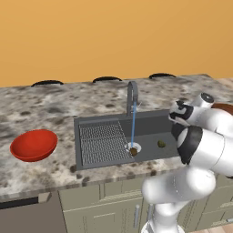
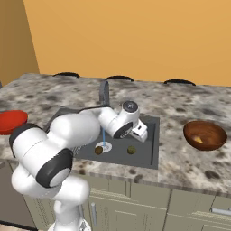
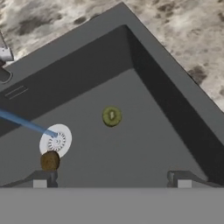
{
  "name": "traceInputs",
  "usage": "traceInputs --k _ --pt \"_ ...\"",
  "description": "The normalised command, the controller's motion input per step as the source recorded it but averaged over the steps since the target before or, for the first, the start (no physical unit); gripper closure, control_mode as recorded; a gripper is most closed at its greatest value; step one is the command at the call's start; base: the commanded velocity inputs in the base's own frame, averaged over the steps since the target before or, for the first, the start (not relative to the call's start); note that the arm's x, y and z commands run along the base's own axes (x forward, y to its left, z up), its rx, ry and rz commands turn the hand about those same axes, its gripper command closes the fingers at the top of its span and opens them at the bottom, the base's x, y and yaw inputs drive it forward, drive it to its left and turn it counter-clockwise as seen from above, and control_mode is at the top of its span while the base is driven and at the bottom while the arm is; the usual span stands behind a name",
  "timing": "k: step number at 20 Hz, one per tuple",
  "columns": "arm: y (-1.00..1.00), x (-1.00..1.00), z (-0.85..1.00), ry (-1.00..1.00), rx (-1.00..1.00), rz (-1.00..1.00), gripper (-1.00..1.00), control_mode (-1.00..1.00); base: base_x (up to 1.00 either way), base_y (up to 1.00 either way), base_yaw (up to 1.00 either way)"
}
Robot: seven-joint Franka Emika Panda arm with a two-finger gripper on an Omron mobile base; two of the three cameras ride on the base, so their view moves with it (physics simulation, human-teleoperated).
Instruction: Pick the kiwis from the sink and place them in one bowl. Place the pear in the other bowl. Then turn off the sink faucet.
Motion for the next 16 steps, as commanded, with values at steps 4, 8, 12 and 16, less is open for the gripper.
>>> traceInputs --k 4,8,12,16 --pt "0.12 0.25 -0.42 0.04 -0.03 0.11 -1.0 -1.0 0.0 0.0 0.0" --pt "0.19 0.23 -0.4 0.02 -0.1 0.03 -1.0 -1.0 0.0 0.0 0.0" --pt "0.22 0.37 -0.23 0.02 -0.06 0.0 -1.0 -1.0 0.0 0.0 0.0" --pt "0.16 0.38 -0.35 0.09 -0.03 0.0 -1.0 -1.0 0.0 0.0 0.0"
